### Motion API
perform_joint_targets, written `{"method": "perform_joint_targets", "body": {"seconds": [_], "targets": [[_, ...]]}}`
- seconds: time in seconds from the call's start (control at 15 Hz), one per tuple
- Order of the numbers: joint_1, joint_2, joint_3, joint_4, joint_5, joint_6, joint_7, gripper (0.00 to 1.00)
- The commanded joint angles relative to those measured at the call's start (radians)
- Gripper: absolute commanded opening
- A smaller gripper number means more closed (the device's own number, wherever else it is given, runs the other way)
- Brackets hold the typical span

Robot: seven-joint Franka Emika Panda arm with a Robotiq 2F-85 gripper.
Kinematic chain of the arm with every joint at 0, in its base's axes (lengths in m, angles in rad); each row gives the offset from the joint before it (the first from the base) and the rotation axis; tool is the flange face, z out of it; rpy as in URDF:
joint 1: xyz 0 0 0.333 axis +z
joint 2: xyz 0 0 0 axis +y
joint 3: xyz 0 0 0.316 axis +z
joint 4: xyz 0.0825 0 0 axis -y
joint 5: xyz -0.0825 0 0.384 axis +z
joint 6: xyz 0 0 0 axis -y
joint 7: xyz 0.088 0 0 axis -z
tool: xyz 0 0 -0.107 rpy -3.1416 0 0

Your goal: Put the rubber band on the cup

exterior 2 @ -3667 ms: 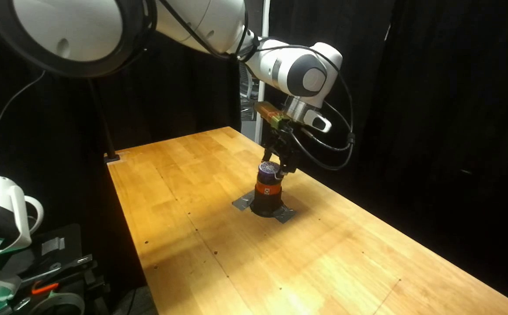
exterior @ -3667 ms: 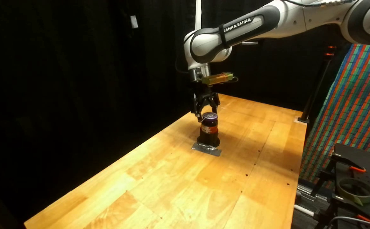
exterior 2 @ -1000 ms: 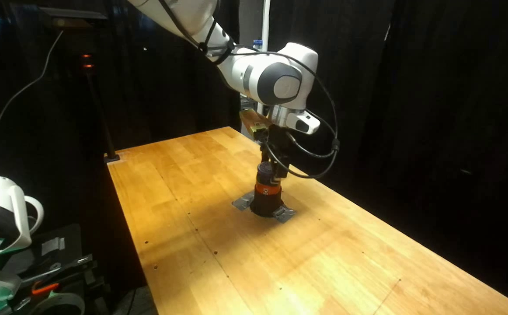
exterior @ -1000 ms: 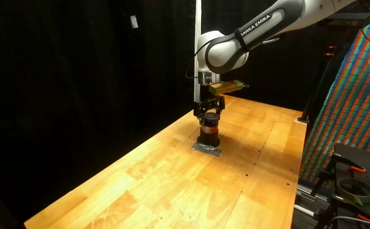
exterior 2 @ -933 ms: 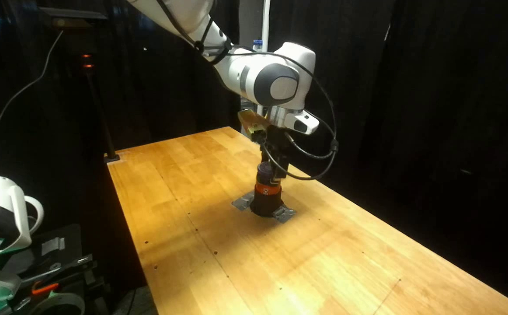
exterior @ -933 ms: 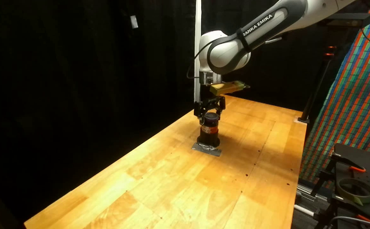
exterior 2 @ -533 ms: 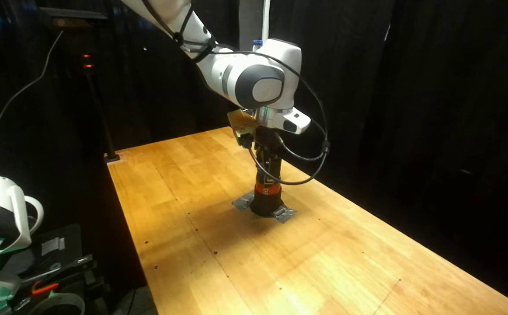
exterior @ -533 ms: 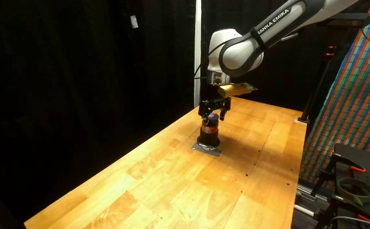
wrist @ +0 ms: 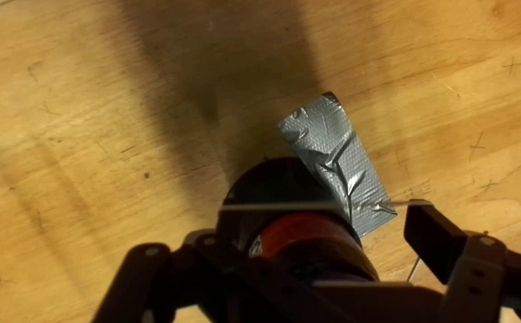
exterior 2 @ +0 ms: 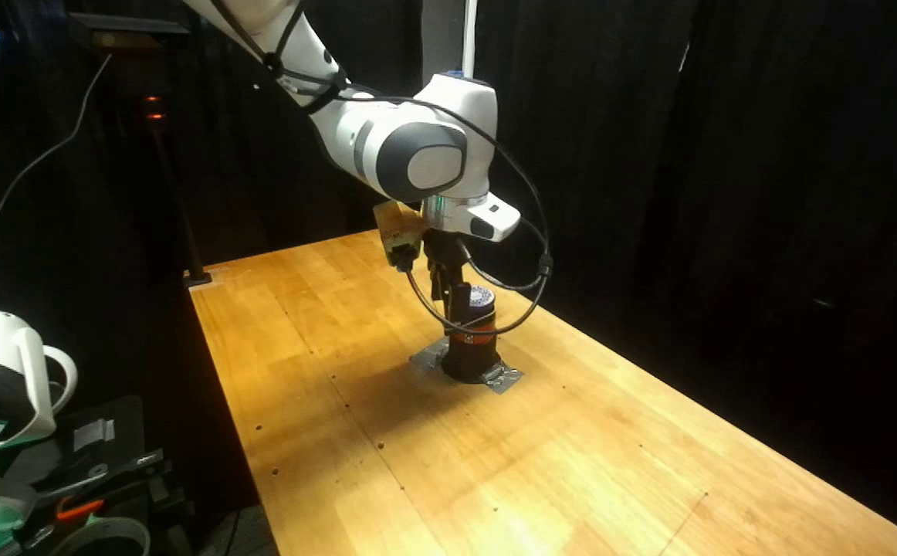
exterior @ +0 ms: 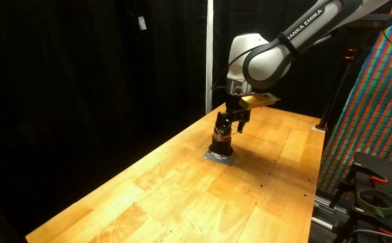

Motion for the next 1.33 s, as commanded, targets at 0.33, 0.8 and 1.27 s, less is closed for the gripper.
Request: {"method": "perform_joint_targets", "body": {"seconds": [0.33, 0.8, 1.27], "targets": [[0.099, -0.124, -0.071, -0.256, -0.090, 0.318, 0.186, 0.27], [0.349, -0.139, -0.352, -0.372, -0.379, 0.610, 0.574, 0.07], [0.796, -0.038, -0.841, -0.363, -0.687, 0.742, 0.986, 0.08]]}}
